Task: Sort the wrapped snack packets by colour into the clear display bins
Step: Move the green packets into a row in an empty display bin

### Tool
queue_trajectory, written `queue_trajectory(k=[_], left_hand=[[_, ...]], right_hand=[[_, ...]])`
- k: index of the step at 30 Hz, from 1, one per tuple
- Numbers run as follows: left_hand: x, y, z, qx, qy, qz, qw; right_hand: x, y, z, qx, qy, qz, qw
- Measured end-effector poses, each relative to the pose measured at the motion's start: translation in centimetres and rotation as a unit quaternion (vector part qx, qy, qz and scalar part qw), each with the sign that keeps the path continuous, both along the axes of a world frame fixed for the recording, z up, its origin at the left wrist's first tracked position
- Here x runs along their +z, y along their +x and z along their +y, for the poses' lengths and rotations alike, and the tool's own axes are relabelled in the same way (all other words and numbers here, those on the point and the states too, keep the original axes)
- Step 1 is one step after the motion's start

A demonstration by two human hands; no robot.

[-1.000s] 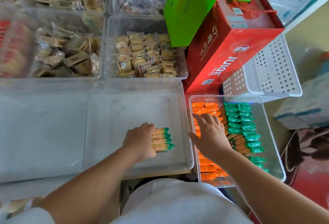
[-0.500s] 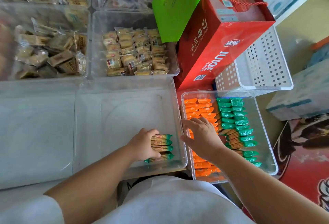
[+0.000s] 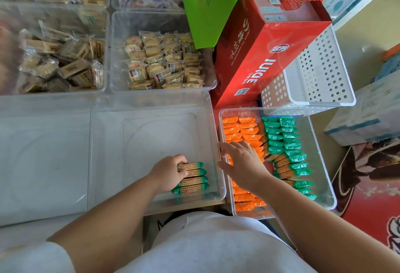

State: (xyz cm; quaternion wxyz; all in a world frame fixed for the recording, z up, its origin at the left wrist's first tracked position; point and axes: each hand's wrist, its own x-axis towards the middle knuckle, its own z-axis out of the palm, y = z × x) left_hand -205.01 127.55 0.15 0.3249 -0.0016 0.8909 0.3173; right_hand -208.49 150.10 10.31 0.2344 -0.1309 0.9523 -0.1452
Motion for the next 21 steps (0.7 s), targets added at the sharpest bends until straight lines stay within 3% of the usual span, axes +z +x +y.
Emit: queue_trajectory(k=[7, 11, 16, 18, 21], left_hand=[[0.6, 1.1, 0.4, 0.023, -0.092, 0.072, 0.993], [0.8, 1.4, 1.1, 0.094, -0.032, -0.051, 0.994], [1.0, 0.8, 1.1, 0.238, 0.066, -0.152, 0.957], [0.6, 0.9, 1.2, 0.282, 0.097, -0.14, 0.944], [0.2, 1.4, 1.4, 0.21, 0.023, -0.045, 0.976]], right_hand=[[-0.1, 0.1, 0.2, -0.006, -0.004, -0.002, 1.0], [-0.2, 0.1, 0.2, -0.004, -0.005, 0.0, 1.0], [-0.4, 0.2, 0.3, -0.003, -0.012, 0.003, 1.0], [-0.5, 0.2, 0.3, 0.001, -0.014, 0.005, 1.0], [-0.5, 0.2, 0.3, 0.0, -0.014, 0.007, 1.0]])
